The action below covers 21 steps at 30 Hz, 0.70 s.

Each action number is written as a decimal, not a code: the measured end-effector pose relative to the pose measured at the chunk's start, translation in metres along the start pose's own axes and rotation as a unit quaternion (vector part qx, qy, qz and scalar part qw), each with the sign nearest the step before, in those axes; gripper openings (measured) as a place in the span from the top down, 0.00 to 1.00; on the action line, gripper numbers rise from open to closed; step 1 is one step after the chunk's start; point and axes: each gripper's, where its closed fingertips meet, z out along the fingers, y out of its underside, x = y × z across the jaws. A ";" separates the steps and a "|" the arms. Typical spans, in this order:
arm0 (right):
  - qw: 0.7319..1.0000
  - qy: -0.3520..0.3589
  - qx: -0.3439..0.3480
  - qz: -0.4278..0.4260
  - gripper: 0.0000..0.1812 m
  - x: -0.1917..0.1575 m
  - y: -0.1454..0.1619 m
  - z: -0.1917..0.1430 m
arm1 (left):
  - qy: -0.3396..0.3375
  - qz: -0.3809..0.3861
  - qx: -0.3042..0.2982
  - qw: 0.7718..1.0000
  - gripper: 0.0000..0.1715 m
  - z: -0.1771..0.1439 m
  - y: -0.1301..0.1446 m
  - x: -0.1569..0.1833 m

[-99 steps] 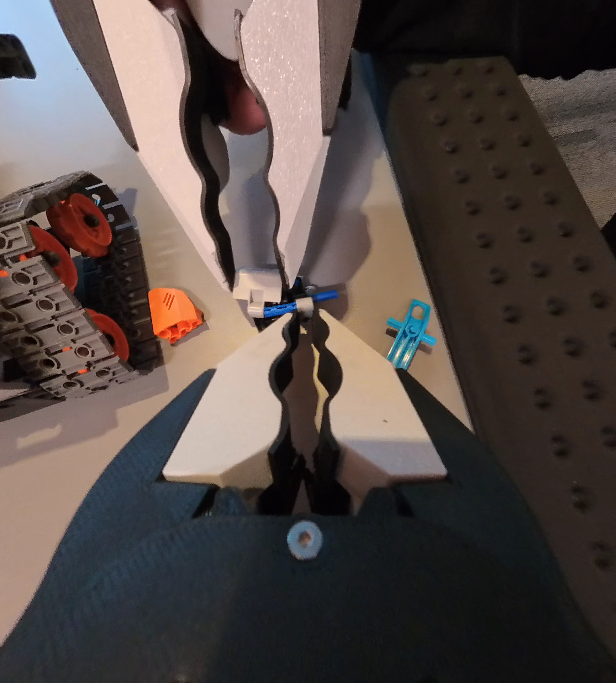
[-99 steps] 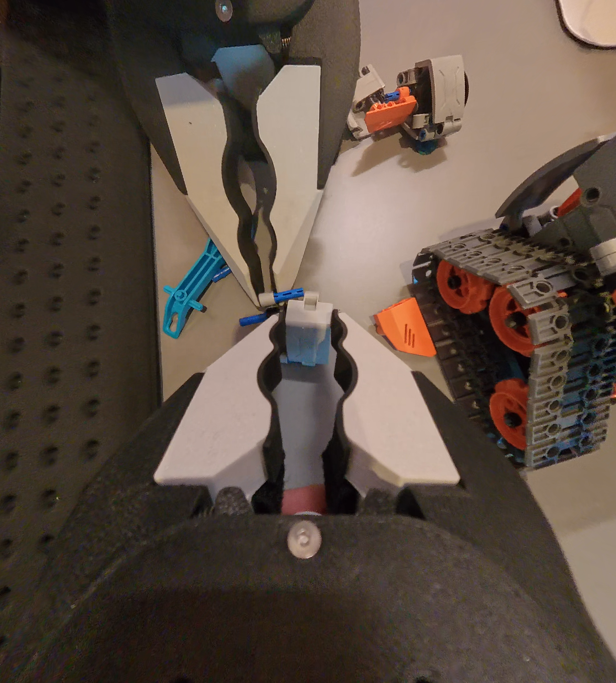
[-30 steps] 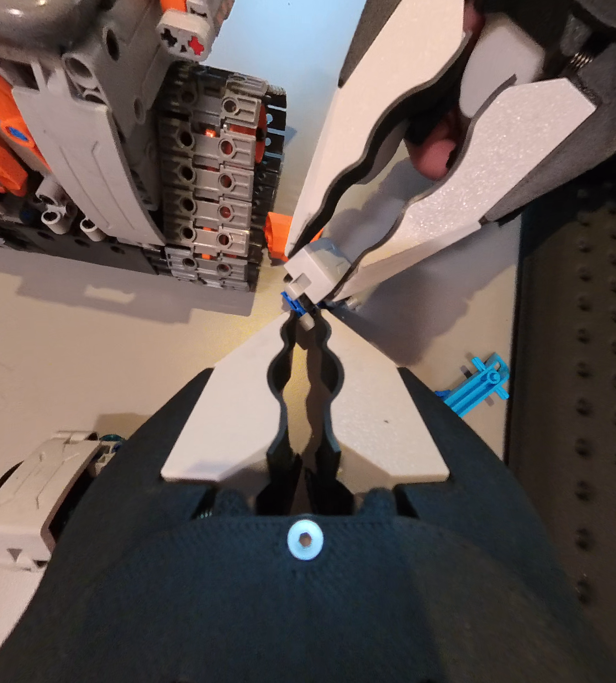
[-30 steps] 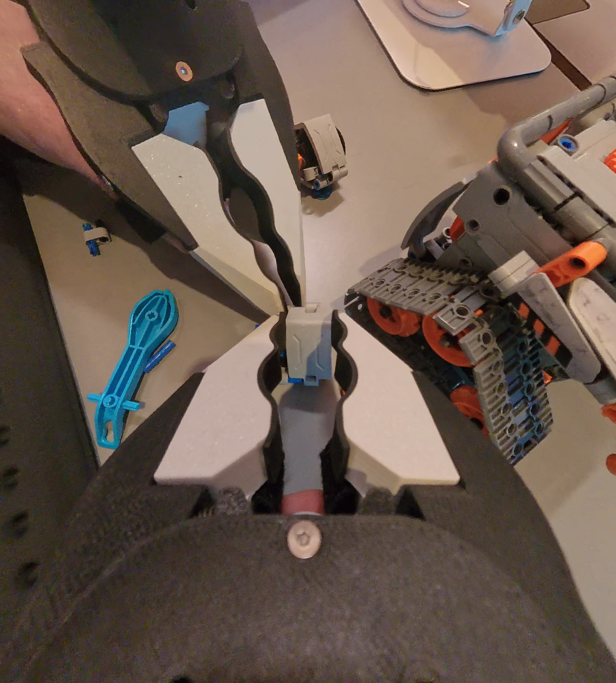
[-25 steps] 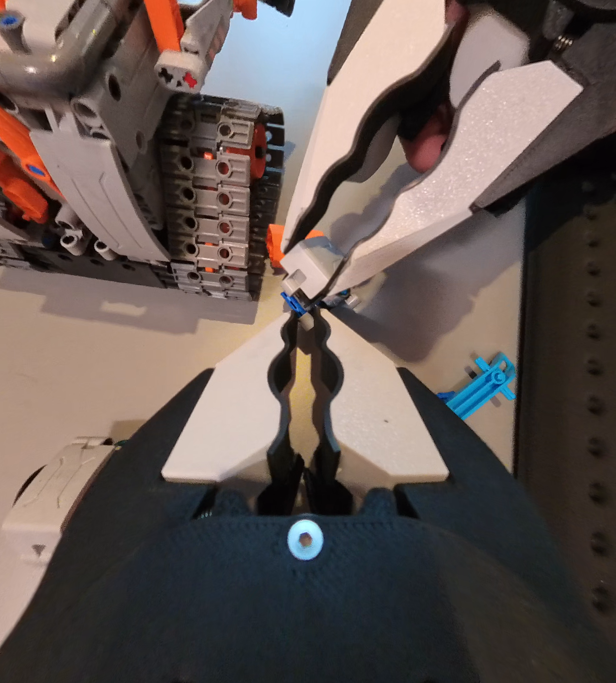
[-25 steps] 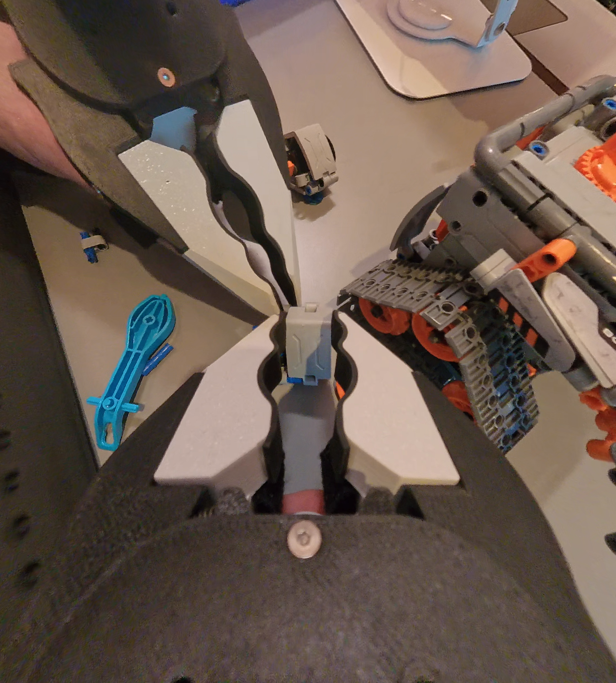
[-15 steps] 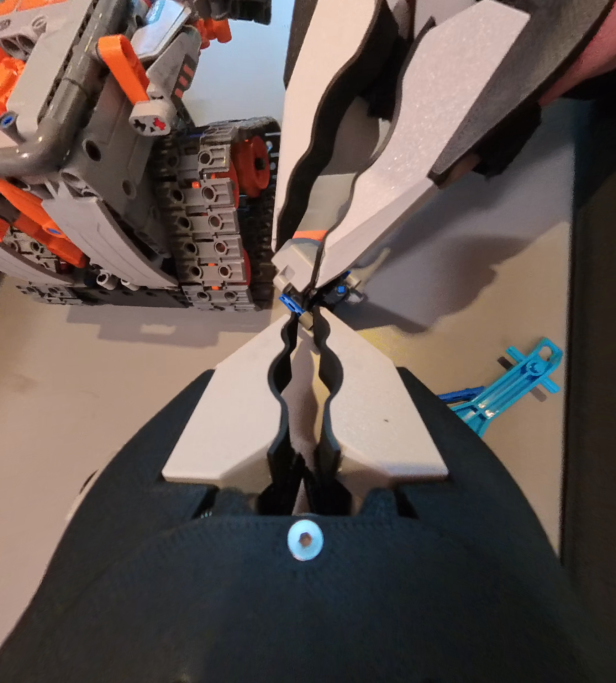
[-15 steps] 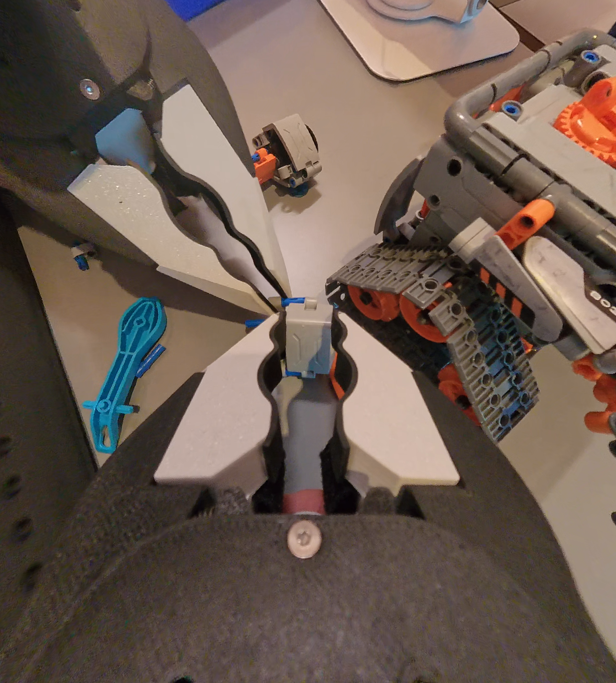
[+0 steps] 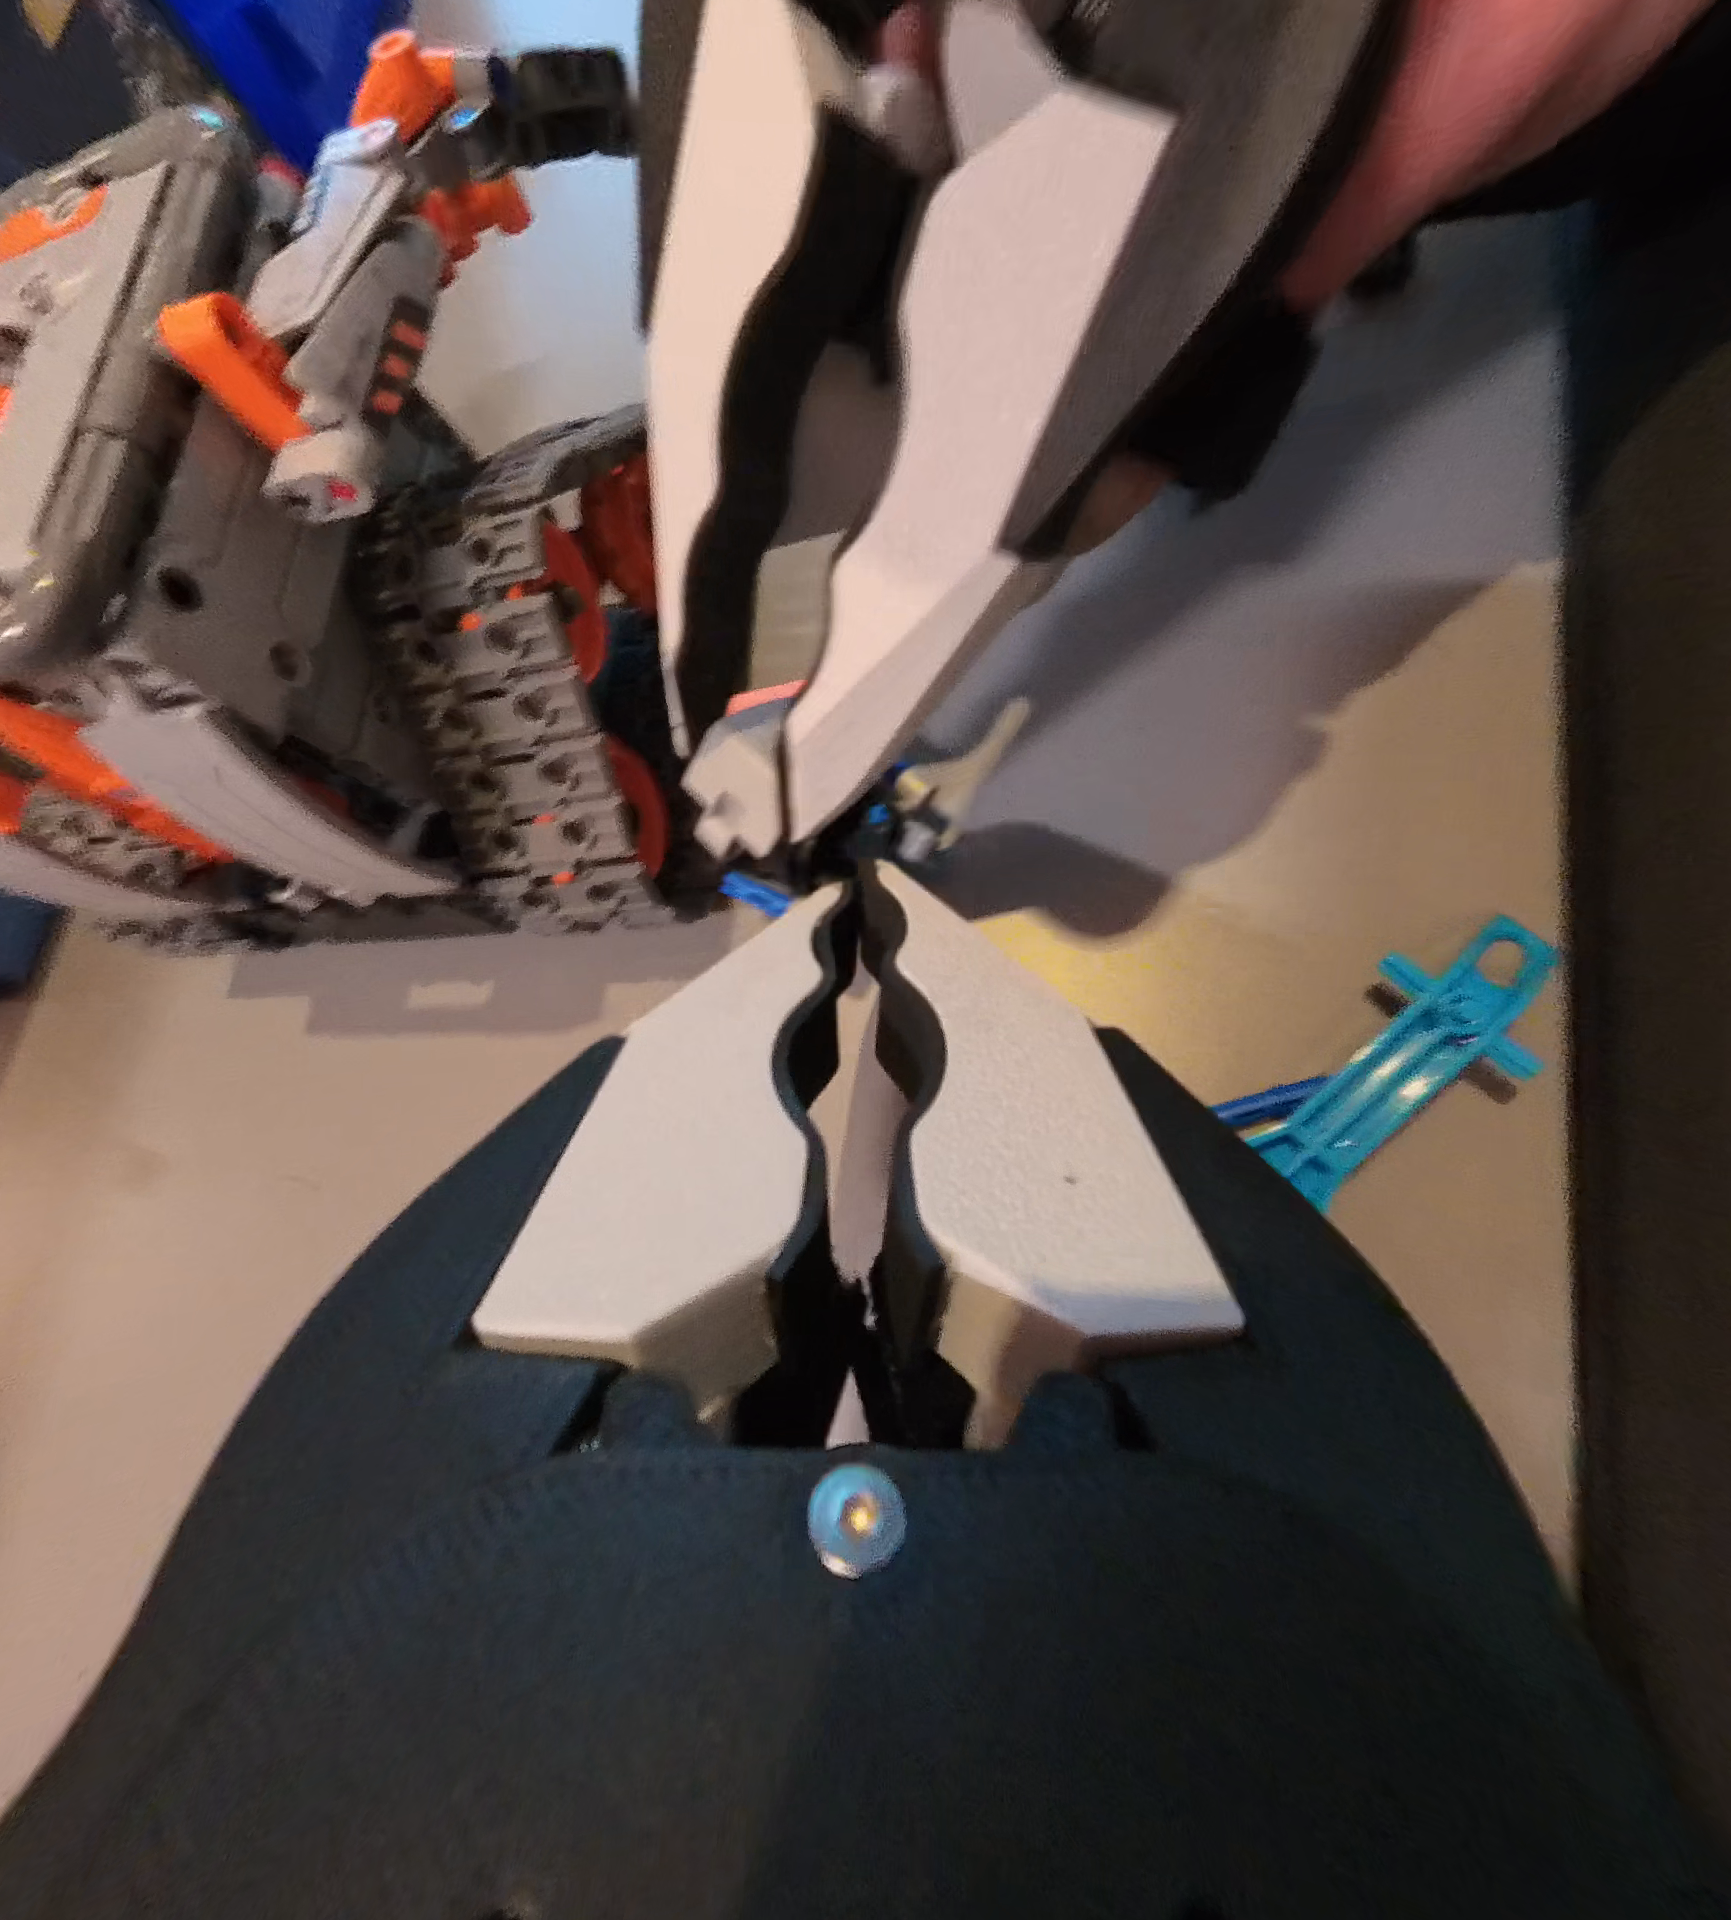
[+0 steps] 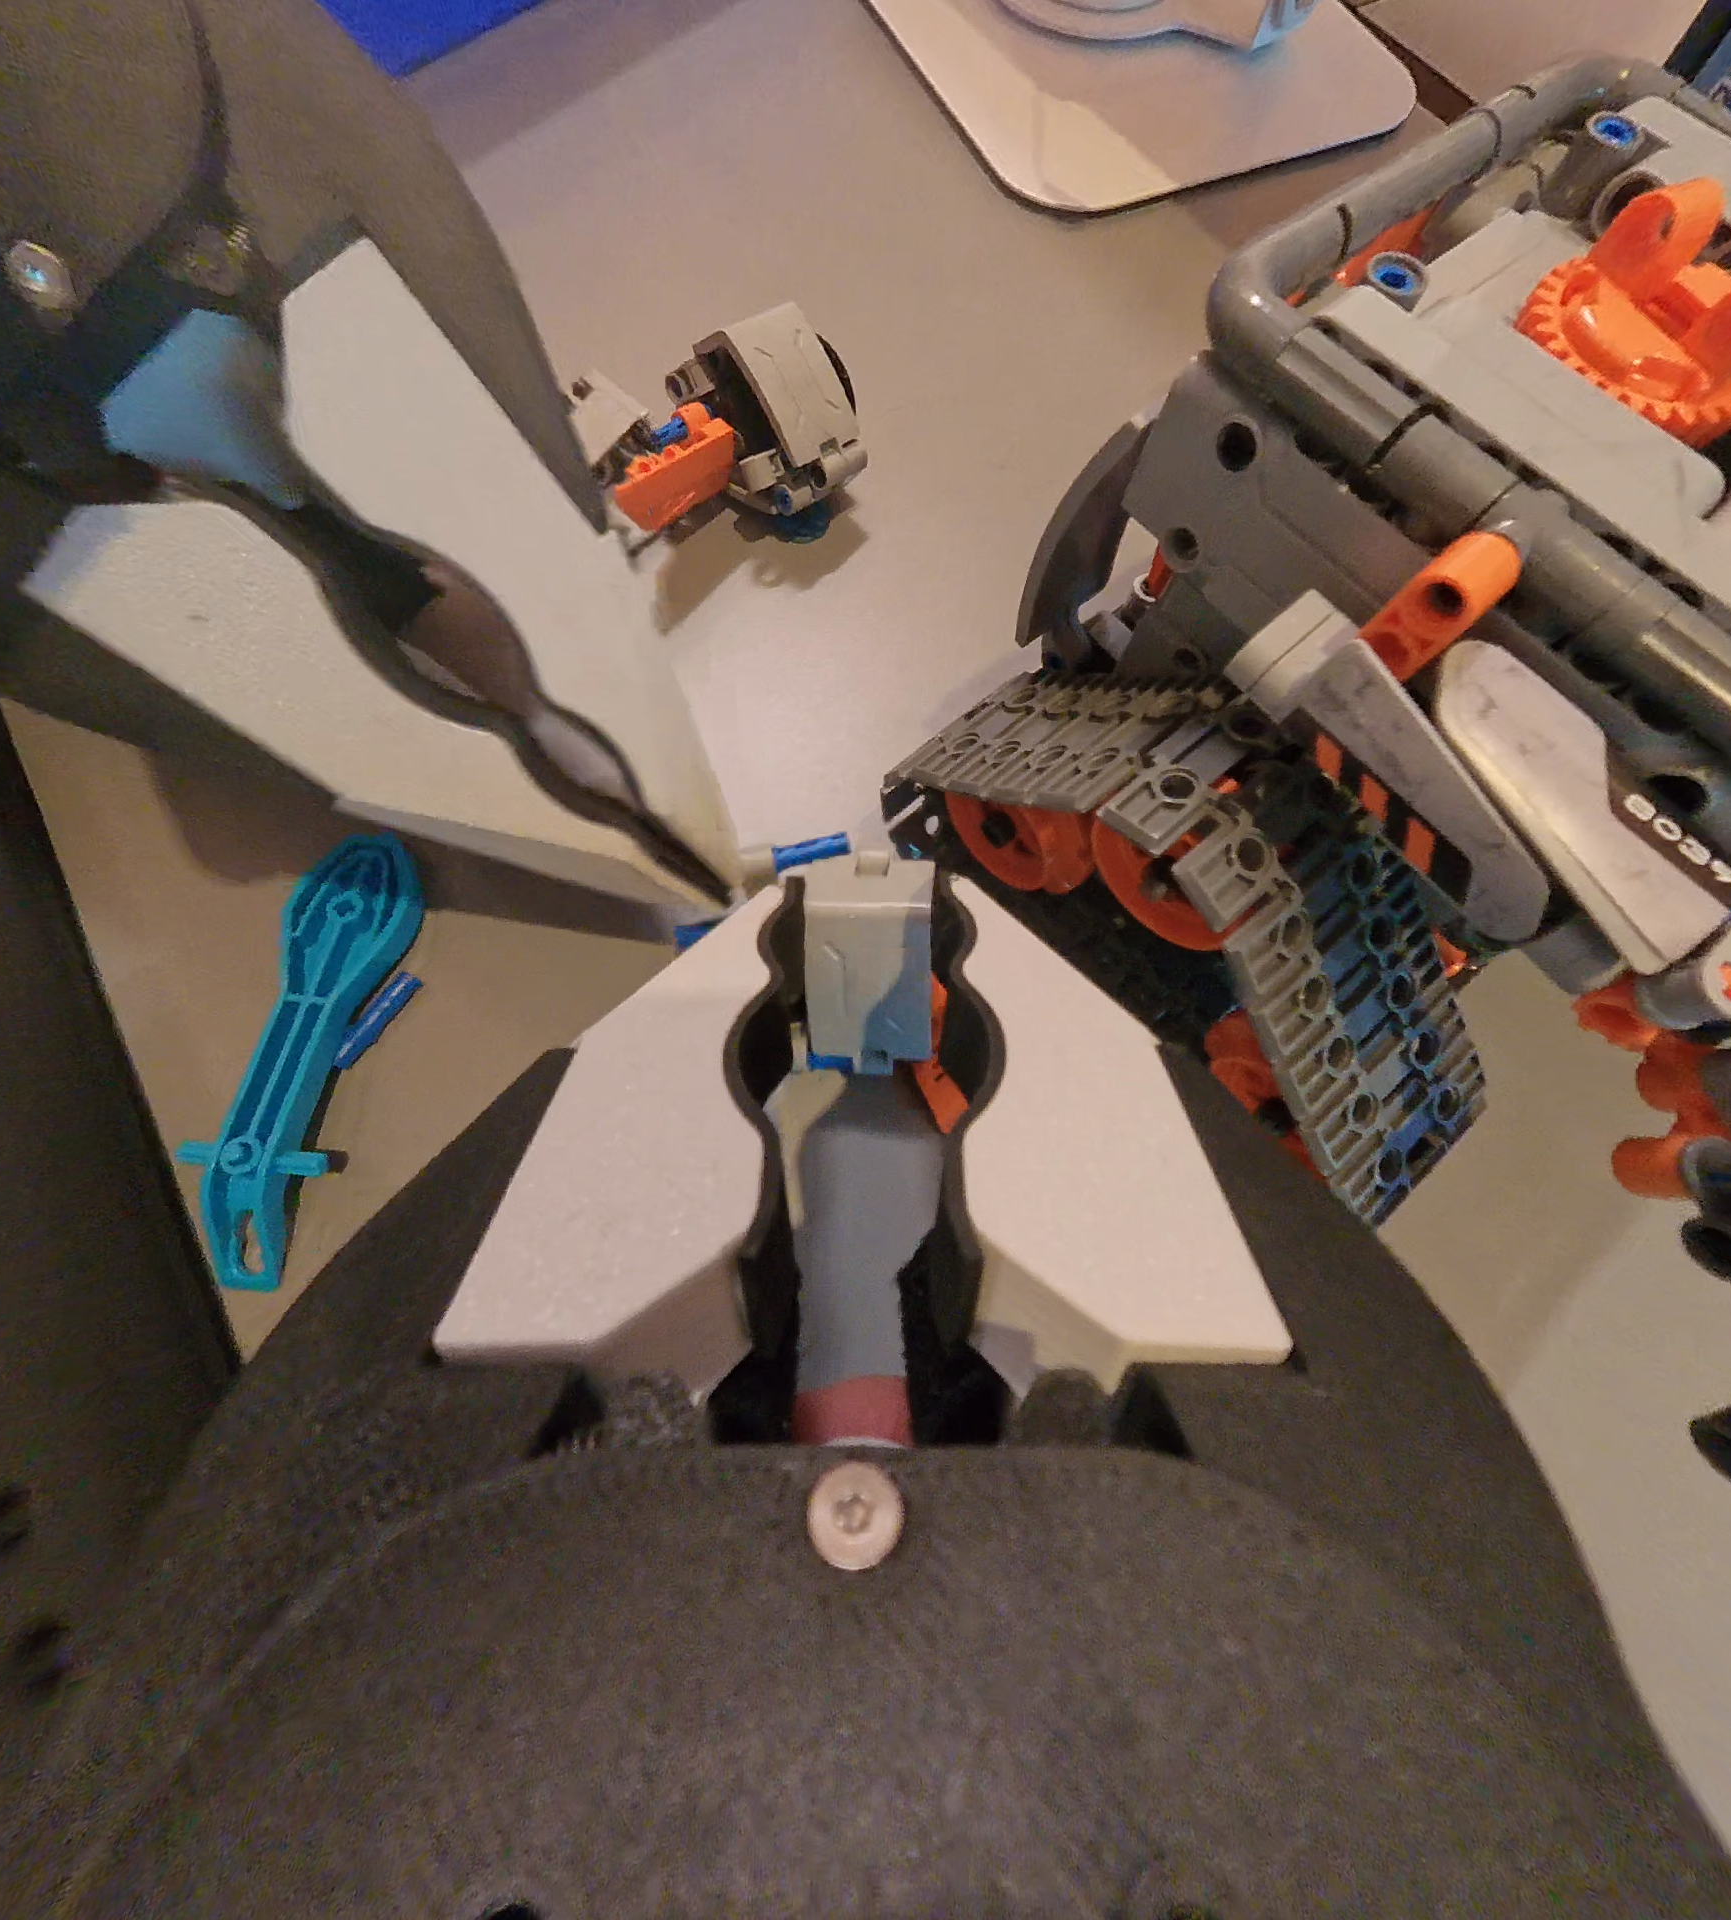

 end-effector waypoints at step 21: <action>0.996 -0.023 0.046 -0.068 0.88 -0.021 -0.017 -0.006 | 0.110 -0.198 0.017 0.974 0.95 -0.003 0.011 -0.001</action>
